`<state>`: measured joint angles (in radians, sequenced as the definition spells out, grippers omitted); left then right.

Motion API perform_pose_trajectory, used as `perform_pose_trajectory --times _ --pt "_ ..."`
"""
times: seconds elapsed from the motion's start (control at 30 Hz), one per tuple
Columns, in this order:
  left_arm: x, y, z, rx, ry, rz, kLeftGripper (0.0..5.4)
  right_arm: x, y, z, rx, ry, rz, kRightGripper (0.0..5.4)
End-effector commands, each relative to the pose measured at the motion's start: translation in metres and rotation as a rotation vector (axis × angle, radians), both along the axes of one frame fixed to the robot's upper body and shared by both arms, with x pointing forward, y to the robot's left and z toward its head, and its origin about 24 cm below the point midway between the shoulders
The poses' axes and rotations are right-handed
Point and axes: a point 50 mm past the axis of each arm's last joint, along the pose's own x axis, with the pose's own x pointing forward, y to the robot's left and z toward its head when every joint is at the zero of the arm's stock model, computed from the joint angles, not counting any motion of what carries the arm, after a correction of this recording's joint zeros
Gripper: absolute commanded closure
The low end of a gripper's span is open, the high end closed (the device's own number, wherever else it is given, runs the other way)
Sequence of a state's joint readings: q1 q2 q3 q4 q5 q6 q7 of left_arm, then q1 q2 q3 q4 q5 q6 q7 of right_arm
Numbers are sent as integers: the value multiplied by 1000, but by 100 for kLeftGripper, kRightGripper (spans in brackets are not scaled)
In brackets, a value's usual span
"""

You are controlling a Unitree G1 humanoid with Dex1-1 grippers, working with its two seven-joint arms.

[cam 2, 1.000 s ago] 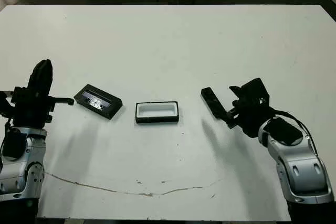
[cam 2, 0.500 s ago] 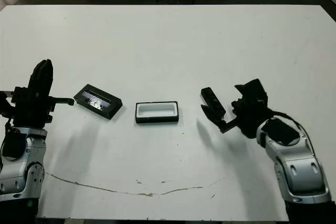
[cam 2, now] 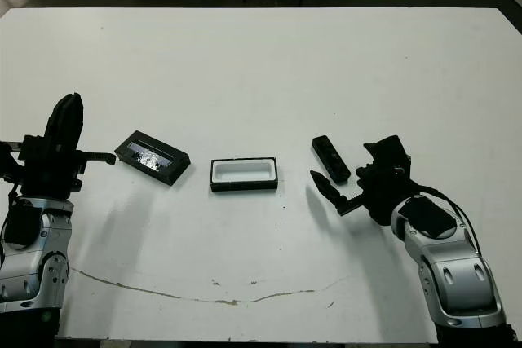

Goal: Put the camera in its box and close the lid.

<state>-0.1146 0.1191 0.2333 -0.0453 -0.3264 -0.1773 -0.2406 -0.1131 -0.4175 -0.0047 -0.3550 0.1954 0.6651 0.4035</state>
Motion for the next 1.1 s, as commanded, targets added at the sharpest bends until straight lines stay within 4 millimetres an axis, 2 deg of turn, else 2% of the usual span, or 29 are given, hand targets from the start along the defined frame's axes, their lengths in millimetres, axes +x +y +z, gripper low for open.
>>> perform_pose_trajectory --times 0.03,0.17,0.3,0.43,0.83,0.9,0.97,1.03,1.1 --pt "-2 2 -8 7 37 7 540 -3 -2 -7 -21 31 -1 2" --pt "-2 3 -8 7 37 5 540 -3 -4 -13 -11 39 -4 10" --pt "-2 2 -8 3 43 6 540 -3 -5 -18 -7 46 -12 83" --pt "-2 3 -8 0 43 1 540 -3 -4 -19 -15 63 -14 106" --pt "-3 2 -8 8 41 6 540 -3 -7 -29 -22 111 -25 362" --pt "-2 2 -8 0 46 3 540 -2 -7 -30 -19 120 -24 382" --pt "-2 2 -8 3 42 2 540 -2 -6 -30 -42 129 -19 370" --pt "-2 2 -8 14 33 5 540 -3 -5 -30 -44 139 -20 383" --pt "-2 2 -8 15 35 6 540 -3 -4 -33 -23 157 -38 418"
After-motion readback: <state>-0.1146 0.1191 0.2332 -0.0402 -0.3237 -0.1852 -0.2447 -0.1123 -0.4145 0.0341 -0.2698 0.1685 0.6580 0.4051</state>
